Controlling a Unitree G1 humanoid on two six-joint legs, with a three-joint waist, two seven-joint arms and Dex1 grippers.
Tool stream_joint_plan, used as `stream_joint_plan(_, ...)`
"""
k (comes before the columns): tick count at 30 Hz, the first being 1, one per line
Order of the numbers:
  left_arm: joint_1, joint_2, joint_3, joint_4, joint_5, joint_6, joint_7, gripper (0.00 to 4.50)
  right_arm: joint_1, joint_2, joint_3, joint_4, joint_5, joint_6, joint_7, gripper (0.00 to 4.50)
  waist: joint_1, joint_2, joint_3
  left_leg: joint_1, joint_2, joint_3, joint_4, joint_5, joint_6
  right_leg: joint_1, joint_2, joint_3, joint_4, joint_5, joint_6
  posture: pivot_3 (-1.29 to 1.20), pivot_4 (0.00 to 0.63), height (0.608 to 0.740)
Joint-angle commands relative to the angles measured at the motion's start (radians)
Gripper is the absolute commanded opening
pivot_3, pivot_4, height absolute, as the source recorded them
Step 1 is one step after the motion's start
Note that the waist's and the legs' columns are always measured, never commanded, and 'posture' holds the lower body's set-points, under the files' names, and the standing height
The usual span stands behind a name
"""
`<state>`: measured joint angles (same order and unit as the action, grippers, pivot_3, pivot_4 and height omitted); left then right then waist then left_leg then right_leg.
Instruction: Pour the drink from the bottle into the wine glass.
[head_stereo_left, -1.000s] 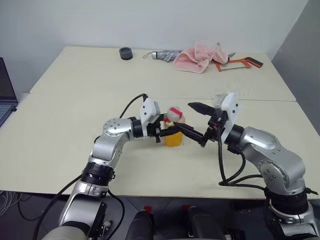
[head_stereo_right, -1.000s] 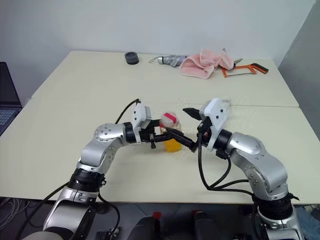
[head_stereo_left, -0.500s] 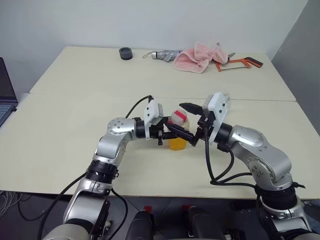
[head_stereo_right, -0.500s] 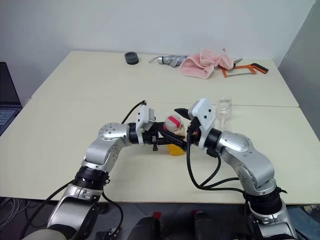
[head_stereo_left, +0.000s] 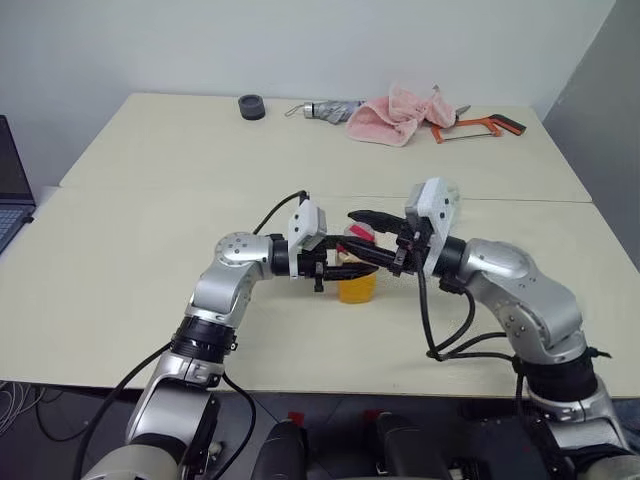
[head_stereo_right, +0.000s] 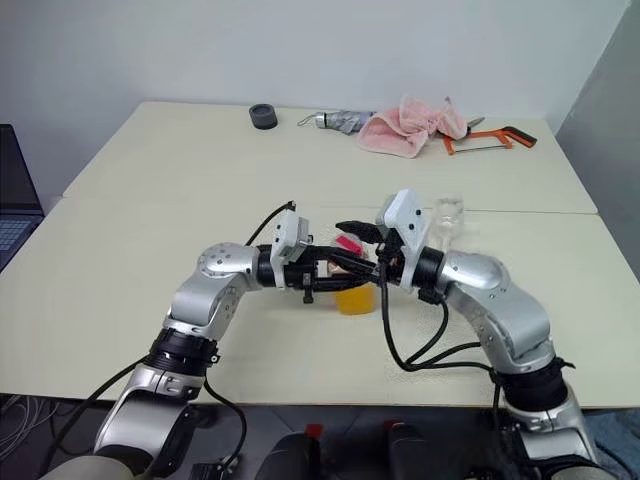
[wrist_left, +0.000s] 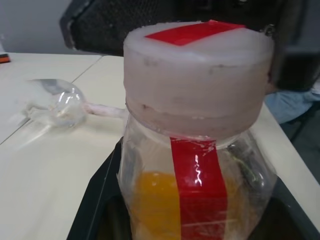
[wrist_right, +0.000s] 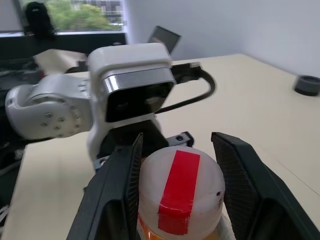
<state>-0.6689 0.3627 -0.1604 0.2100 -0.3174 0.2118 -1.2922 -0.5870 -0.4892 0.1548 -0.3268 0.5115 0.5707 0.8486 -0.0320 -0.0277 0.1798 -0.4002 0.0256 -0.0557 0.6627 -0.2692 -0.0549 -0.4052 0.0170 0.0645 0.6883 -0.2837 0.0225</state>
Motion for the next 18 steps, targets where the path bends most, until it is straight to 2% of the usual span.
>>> stream_joint_plan(1,-0.056,0.032,0.036,0.011,-0.04,0.006,-0.034,1.83,-0.054,-0.068,0.028,0.066,-0.002,-0.076,0.204,1.86,0.0,0.0,0.0,0.0,0.0,0.0,0.0,0.0,0.0,0.0,0.0,0.0,0.0,0.0,0.0,0.0,0.15,0.74)
stream_joint_plan(4,-0.068,0.038,0.036,0.031,-0.031,-0.006,-0.049,1.83,-0.089,-0.078,0.028,0.132,-0.03,-0.119,0.225,1.86,0.0,0.0,0.0,0.0,0.0,0.0,0.0,0.0,0.0,0.0,0.0,0.0,0.0,0.0,0.0,0.0,0.15,0.74)
stream_joint_plan(6,-0.07,0.034,0.039,0.038,-0.025,-0.014,-0.043,1.83,-0.071,-0.095,0.004,0.103,0.025,-0.061,0.233,1.86,0.0,0.0,0.0,0.0,0.0,0.0,0.0,0.0,0.0,0.0,0.0,0.0,0.0,0.0,0.0,0.0,0.15,0.74)
stream_joint_plan(8,-0.069,0.027,0.046,0.038,-0.027,-0.012,-0.024,1.83,-0.034,-0.078,-0.033,0.067,0.035,-0.048,0.162,1.86,0.001,0.0,0.0,0.0,0.001,0.0,0.0,0.0,0.0,0.0,0.0,0.0,0.0,0.0,0.0,0.0,0.15,0.74)
stream_joint_plan(12,-0.066,0.017,0.05,0.043,-0.023,-0.016,0.012,1.83,0.075,-0.01,-0.133,-0.099,0.042,-0.016,-0.071,3.19,0.002,0.0,0.0,-0.001,0.002,-0.001,0.0,0.0,0.0,0.0,-0.001,0.0,0.001,0.0,0.0,0.0,0.15,0.74)
stream_joint_plan(16,-0.082,0.004,0.048,0.078,-0.009,-0.034,0.024,1.83,0.173,0.054,-0.129,-0.32,0.026,0.106,-0.304,4.5,0.001,0.0,0.0,-0.001,0.001,-0.001,0.0,0.0,0.0,-0.001,-0.001,0.001,0.002,0.0,0.0,0.0,0.15,0.74)
stream_joint_plan(18,-0.096,-0.005,0.043,0.105,0.003,-0.051,0.024,1.83,0.208,0.099,-0.101,-0.392,-0.002,0.182,-0.424,4.5,0.001,0.0,0.0,0.0,0.001,-0.001,0.0,0.0,0.0,-0.001,-0.001,0.0,0.002,0.0,0.0,0.0,0.15,0.74)
